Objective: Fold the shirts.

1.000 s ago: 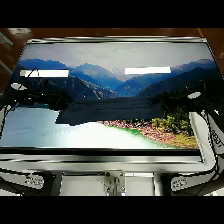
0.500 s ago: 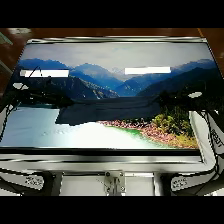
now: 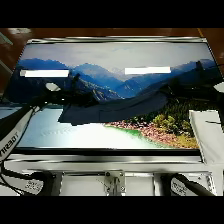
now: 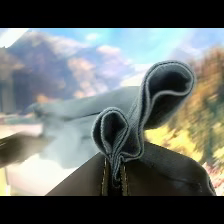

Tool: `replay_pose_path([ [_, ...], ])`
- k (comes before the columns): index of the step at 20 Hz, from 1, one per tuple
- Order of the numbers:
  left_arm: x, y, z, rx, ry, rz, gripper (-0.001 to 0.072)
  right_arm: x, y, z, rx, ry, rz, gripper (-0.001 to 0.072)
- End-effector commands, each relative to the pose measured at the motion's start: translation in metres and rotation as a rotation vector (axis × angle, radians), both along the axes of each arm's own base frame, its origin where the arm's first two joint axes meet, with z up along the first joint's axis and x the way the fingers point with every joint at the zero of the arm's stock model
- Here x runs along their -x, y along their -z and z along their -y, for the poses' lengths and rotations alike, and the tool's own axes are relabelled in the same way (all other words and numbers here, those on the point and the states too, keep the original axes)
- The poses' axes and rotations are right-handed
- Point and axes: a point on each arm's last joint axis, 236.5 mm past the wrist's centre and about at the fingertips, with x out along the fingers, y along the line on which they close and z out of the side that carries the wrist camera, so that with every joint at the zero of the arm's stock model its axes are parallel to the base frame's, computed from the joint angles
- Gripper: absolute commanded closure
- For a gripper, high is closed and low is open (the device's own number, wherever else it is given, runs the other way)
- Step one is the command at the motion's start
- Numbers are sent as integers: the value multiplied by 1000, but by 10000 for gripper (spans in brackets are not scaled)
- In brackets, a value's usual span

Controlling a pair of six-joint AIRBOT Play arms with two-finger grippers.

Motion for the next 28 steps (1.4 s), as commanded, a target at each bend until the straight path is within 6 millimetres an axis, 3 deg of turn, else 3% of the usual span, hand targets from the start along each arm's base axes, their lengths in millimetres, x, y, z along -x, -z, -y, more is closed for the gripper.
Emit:
replay_pose_path([
  [1, 16, 7, 79, 31, -12, 47, 666, 47, -50, -12, 23, -27, 32, 648],
  [5, 68, 20, 158, 169, 10, -131, 666, 77, -87, -16, 40, 5, 90, 648],
  [7, 95, 24, 193, 212, 63, -171, 666, 89, -95, -19, 43, -3, 103, 648],
  [9, 102, 20, 204, 238, 96, -179, 667, 94, -95, -16, 69, 1, 104, 647],
  [11, 79, 7, 188, 255, 63, -150, 669, 93, -88, -7, 122, 15, 97, 647],
  [13, 41, -20, 152, 257, 37, -33, 669, 89, -76, -2, 180, 12, 84, 648],
  [15, 5, -56, 91, 208, 45, 120, 670, 83, -68, -19, 182, -46, 84, 648],
  [18, -46, -124, -38, 113, -115, 283, 670, 50, -68, -72, 122, -96, 169, 648],
  [20, -64, -171, -128, 58, -261, 403, 670, 28, -63, -120, 60, -119, 216, 648],
  [22, -61, -206, -205, 31, -398, 457, 669, 14, -42, -174, -3, -145, 215, 648],
  [24, -43, -224, -256, 13, -458, 466, 669, 8, -3, -224, -49, -158, 154, 648],
  [26, -19, -231, -285, 6, -468, 447, 668, 10, 48, -264, -73, -156, 55, 647],
  [28, 2, -233, -297, 6, -452, 421, 669, 16, 93, -290, -103, -133, -54, 630],
])
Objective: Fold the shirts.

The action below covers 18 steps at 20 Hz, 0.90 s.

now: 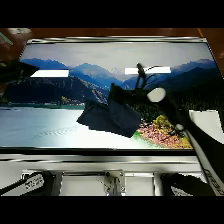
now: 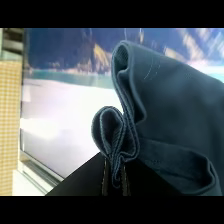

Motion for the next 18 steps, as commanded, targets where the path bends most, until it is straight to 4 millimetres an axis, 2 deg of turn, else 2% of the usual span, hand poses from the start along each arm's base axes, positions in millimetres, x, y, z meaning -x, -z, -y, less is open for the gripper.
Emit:
replay_pose_path([
  [1, 43, -10, -34, -14, 4, -38, 669, 3, 69, -55, -61, 54, -148, 629],
  [2, 48, -11, -29, -14, 24, -43, 668, 3, 77, -63, -79, 45, -166, 629],
  [4, 50, -13, -12, -17, 69, -40, 668, -2, 81, -78, -127, 46, -190, 620],
  [5, 50, -12, -2, -22, 97, -41, 668, -6, 80, -84, -151, 53, -200, 586],
  [6, 50, -9, 9, -28, 125, -45, 668, -9, 78, -88, -170, 55, -209, 344],
  [7, 50, -6, 16, -40, 145, -51, 668, -7, 74, -95, -182, 20, -207, 169],
  [9, 50, 4, 27, -78, 174, -72, 668, 2, 60, -96, -180, -114, -164, 157],
  [10, 51, 9, 30, -98, 184, -82, 668, 9, 54, -88, -180, -196, -163, 157],
  [12, 52, 15, 29, -123, 188, -98, 668, 18, 49, -50, -157, -307, -199, 158],
  [14, 52, 18, 24, -139, 179, -105, 668, 18, 50, 12, -84, -338, -265, 158],
  [16, 52, 21, 22, -153, 176, -111, 668, 21, 65, 91, 87, -292, -357, 158],
  [17, 52, 21, 22, -153, 176, -111, 668, 28, 79, 134, 213, -258, -426, 157],
  [18, 52, 21, 22, -153, 176, -111, 668, 43, 93, 180, 358, -232, -514, 77],
])
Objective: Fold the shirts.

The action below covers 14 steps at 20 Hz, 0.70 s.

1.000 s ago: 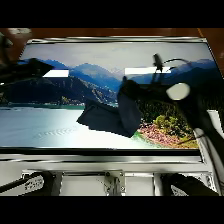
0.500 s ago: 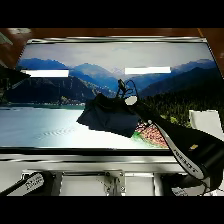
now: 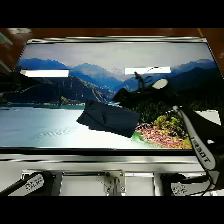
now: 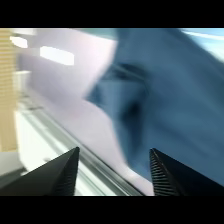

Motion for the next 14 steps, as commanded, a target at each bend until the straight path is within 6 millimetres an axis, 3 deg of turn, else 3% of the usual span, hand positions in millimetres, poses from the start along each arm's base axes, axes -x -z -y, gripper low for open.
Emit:
replay_pose_path([
  [1, 1, 4, -2, -21, 1, -7, 668, 57, 42, 144, 437, -55, -244, 15],
  [3, 0, 4, -2, -21, 1, -7, 668, 76, 59, 153, 437, -72, -300, 15],
  [8, 1, 4, -1, -20, 2, -7, 668, 67, 101, 116, 257, 134, -284, 16],
  [14, -5, 2, -4, -2, -40, -14, 668, 54, 109, 78, 80, 214, -268, 17],
])
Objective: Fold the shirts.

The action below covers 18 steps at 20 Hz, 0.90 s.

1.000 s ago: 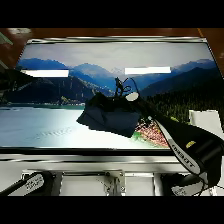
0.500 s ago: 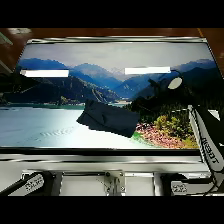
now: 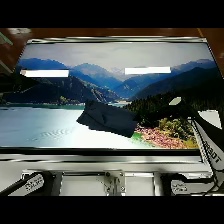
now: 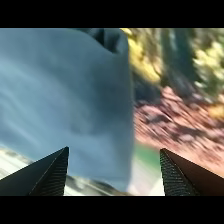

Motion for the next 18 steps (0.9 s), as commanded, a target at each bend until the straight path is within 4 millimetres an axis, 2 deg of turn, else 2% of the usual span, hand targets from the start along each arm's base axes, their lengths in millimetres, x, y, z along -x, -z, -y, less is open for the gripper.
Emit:
replay_pose_path([
  [1, -3, -1, -2, 13, -26, -8, 668, -9, 9, -22, -64, 60, 13, 18],
  [2, -3, -1, -2, 16, -28, -12, 668, -6, 14, -29, -63, 50, 8, 29],
  [3, -3, -1, -2, 21, -33, -17, 668, -5, 16, -34, -63, 36, 12, 183],
  [4, -3, -1, -2, 21, -33, -17, 668, -5, 13, -37, -78, 29, 22, 479],
  [5, -3, -1, -2, 21, -34, -17, 668, -7, 5, -42, -111, 7, 47, 637],
  [8, -3, -1, -2, 21, -33, -17, 667, -30, -42, -39, -202, -60, 188, 647],
  [9, -3, -1, -2, 21, -33, -17, 668, -44, -67, -32, -221, -54, 243, 647],
  [11, -3, -1, -2, 21, -33, -17, 668, -75, -128, -8, -253, -18, 369, 647],
  [13, -3, -1, -2, 21, -33, -17, 667, -101, -181, 36, -206, 34, 505, 647],
  [14, -3, -1, -2, 19, -33, -17, 667, -113, -204, 67, -165, 102, 545, 647],
  [16, -3, 0, -3, 16, -33, -19, 667, -125, -238, 130, -86, 240, 603, 647],
  [18, -3, 0, -2, 16, -33, -19, 667, -123, -259, 193, -20, 372, 620, 647],
])
